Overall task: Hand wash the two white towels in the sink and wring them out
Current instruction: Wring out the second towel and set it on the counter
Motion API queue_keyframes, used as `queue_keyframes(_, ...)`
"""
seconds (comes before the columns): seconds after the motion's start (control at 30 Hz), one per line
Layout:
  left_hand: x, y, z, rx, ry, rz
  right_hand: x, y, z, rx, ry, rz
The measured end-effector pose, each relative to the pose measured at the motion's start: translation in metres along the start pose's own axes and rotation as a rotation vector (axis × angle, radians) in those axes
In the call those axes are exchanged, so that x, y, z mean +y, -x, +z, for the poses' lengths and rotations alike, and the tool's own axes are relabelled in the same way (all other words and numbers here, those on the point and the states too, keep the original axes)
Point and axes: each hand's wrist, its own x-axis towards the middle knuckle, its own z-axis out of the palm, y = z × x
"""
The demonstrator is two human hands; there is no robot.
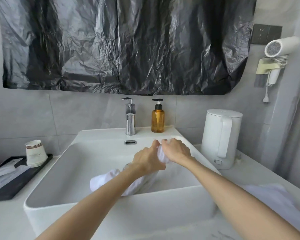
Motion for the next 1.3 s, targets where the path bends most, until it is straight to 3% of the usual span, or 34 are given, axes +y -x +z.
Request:
queue_keyframes(0.23, -0.005, -0.002, 0.007, 0.005, -0.071, 0.050, 0.001, -0.003, 0.002, -0.378, -0.244, 0.285)
queue_keyframes(0.3, -0.012, -0.005, 0.007, -0.014, 0.044, 0.012, 0.001, -0.005, -0.004, -0.483, -0.273, 0.283)
queue_keyframes(0.37, -0.022, -0.009, 0.006, -0.028, 0.240, -0.063, 0.005, -0.009, -0.006, -0.543, -0.408, 0.168)
queue_keyframes(0.5, -0.035, -0.009, -0.008, -0.185, 0.733, -0.184, 0.009, -0.005, 0.000, -0.277, -0.604, -0.265)
queue_keyframes(0.6, -0.032, -0.005, -0.013, -0.319, 0.790, -0.156, 0.001, 0.002, 0.005, -0.104, -0.557, -0.359)
queue_keyframes(0.67, -0.027, -0.005, -0.008, -0.273, 0.725, -0.152, -0.003, 0.001, 0.006, 0.041, -0.360, -0.355)
queue_keyframes(0.73, -0.024, -0.007, 0.000, -0.192, 0.553, -0.125, -0.006, 0.002, 0.006, 0.127, -0.201, -0.315)
queue_keyframes(0.8, -0.021, -0.008, 0.006, -0.151, 0.395, -0.107, -0.009, 0.002, 0.007, 0.103, -0.116, -0.203)
queue_keyframes(1.1, -0.015, -0.002, 0.009, -0.149, 0.016, -0.036, -0.010, 0.005, 0.007, -0.249, -0.180, 0.215)
queue_keyframes(1.17, -0.015, -0.002, 0.010, -0.171, 0.033, -0.028, -0.010, 0.006, 0.003, -0.346, -0.187, 0.280)
queue_keyframes(1.3, -0.024, -0.003, 0.004, -0.214, 0.359, -0.055, -0.009, -0.005, -0.010, -0.359, -0.363, 0.406)
